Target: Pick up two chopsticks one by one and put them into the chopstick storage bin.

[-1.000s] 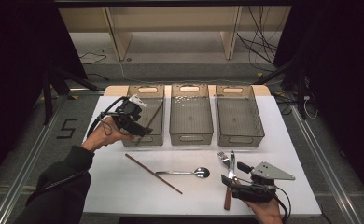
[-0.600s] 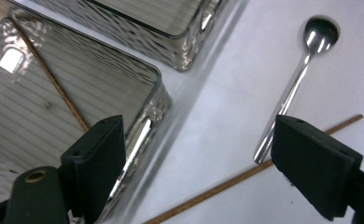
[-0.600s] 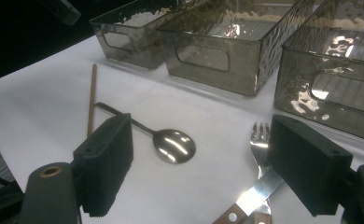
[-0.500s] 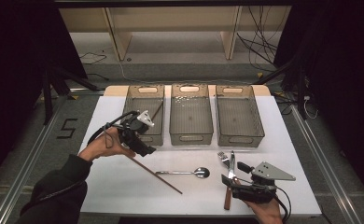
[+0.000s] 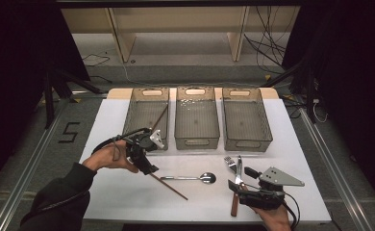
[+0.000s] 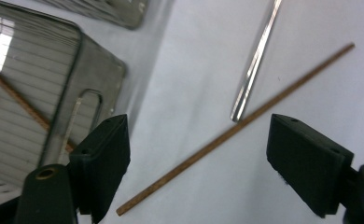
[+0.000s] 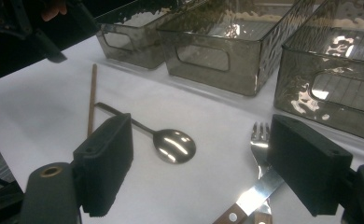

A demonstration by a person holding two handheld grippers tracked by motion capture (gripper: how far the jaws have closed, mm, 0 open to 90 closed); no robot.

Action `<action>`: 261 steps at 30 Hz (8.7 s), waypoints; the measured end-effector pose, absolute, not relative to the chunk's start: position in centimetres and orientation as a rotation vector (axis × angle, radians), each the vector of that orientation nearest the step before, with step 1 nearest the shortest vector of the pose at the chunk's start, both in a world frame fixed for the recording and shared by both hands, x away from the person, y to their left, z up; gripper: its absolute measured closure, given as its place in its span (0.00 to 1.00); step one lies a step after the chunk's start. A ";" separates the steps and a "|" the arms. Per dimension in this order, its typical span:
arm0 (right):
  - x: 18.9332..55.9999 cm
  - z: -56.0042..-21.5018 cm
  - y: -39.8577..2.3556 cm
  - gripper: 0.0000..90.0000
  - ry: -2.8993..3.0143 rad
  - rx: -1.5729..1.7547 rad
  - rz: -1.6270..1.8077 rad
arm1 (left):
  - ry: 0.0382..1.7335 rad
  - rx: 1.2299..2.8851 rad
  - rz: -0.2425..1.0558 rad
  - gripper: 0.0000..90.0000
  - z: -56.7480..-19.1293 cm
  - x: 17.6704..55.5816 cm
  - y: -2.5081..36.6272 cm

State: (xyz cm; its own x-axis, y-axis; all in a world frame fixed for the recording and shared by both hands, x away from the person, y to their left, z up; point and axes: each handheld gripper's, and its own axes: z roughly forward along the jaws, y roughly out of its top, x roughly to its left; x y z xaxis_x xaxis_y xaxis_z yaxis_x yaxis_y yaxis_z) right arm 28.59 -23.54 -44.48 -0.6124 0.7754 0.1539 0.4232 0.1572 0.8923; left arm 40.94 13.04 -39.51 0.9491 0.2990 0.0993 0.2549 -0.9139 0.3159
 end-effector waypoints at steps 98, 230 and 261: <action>28.7 -44.6 -23.6 0.26 2.107 1.154 1.444 | 0.225 2.856 0.102 0.93 -40.8 41.4 12.6; 28.6 -44.6 -23.6 0.26 2.106 1.158 1.448 | 1.228 2.119 0.377 0.37 -36.8 50.2 18.5; 28.7 -44.6 -23.7 0.26 2.106 1.154 1.449 | 0.968 2.100 0.291 0.22 -38.7 41.4 16.3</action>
